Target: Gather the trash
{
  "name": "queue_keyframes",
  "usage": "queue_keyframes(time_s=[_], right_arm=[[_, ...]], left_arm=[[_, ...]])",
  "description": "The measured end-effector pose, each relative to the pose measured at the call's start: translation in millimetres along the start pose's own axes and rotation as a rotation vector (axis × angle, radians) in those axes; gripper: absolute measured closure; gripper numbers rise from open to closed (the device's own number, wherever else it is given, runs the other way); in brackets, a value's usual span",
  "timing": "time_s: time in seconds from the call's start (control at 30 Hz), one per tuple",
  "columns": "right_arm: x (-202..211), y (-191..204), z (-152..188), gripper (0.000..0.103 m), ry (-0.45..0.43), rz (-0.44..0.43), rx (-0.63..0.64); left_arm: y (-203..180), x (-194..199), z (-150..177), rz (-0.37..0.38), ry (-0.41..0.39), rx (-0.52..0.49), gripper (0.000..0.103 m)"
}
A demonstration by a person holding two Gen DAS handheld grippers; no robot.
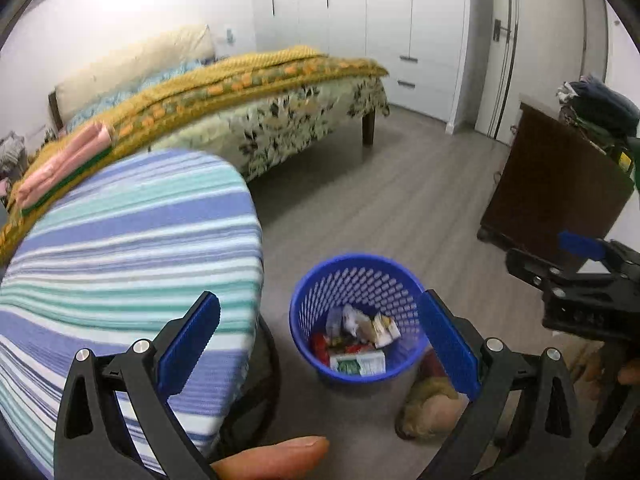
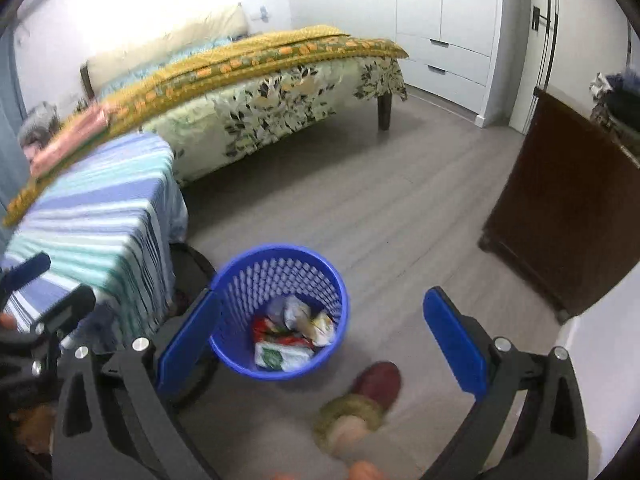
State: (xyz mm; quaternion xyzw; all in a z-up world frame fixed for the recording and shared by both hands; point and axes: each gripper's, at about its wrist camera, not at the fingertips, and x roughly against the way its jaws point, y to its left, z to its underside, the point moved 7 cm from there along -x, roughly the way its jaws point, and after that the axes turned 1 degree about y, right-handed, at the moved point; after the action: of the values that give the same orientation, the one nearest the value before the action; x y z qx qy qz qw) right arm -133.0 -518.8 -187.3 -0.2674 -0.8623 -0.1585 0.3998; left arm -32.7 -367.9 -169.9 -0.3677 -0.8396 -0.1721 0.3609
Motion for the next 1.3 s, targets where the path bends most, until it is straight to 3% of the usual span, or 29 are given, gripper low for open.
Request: queue_keyframes(time_s=[0.2,0.4,1.3], right_arm=[[13.6,6.0,23.1,0.005,0.066,0.004,0.005],[26.2,20.2,28.9,0.005,0.092,-0.011,-0.003],[21.0,30.6,41.5,0.005,0.147,-0.021,0.010]], left_arm=[[-1.1,-6.7,15.0,0.042,0.085,0.006,0.005],[-4.6,-11.3,23.3,0.048,0.122,-0.005,0.005],[-2.8,-15.8,23.4,0.014,0.144,0.012,0.005]])
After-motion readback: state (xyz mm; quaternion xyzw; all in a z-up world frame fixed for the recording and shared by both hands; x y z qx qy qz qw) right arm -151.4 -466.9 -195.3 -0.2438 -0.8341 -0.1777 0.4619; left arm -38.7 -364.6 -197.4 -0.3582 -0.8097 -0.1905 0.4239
